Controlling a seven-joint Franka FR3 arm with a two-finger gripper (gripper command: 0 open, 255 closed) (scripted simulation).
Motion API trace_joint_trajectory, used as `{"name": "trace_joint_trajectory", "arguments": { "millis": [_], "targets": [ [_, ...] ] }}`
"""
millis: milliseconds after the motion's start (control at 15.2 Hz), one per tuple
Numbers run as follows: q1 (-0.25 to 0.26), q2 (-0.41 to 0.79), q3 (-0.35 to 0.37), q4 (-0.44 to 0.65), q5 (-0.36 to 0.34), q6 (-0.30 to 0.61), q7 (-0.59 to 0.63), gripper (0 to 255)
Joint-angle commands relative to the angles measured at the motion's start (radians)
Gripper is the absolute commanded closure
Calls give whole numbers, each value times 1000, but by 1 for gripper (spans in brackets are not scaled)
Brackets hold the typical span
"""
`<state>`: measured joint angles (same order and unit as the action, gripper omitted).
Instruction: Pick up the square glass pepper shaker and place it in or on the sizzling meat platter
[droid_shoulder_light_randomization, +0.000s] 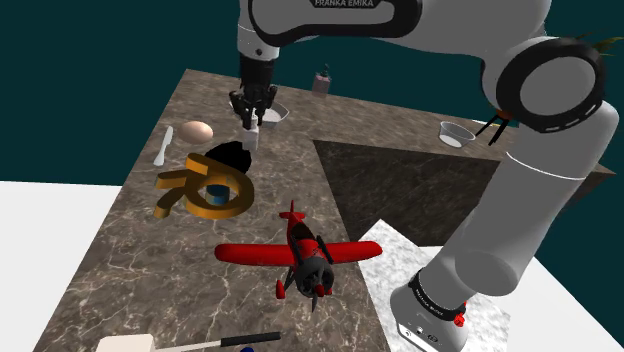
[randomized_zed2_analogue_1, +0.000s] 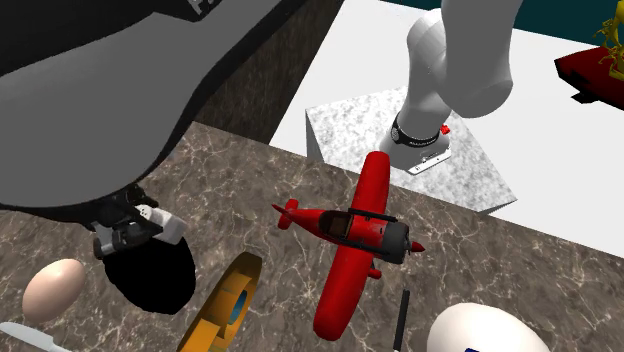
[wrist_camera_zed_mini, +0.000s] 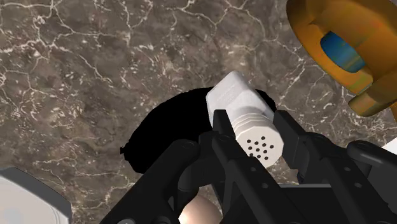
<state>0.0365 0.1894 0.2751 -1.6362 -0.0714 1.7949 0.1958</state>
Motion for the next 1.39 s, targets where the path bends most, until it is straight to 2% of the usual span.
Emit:
{"name": "trace_joint_trajectory", "arguments": {
  "millis": [0, 264, 396, 462, 858, 1320],
  "targets": [
    [5, 88, -4, 129, -22, -45, -2, 255],
    [27, 284, -20, 437, -63, -159, -20, 255],
    [49, 413, -30, 654, -86, -247, -35, 255],
    [70, 509, -39, 821, -99, -317, -47, 255],
    [49, 460, -36, 654, -92, -201, -39, 255],
    [34, 439, -35, 524, -90, -92, -33, 255]
  ]
}}
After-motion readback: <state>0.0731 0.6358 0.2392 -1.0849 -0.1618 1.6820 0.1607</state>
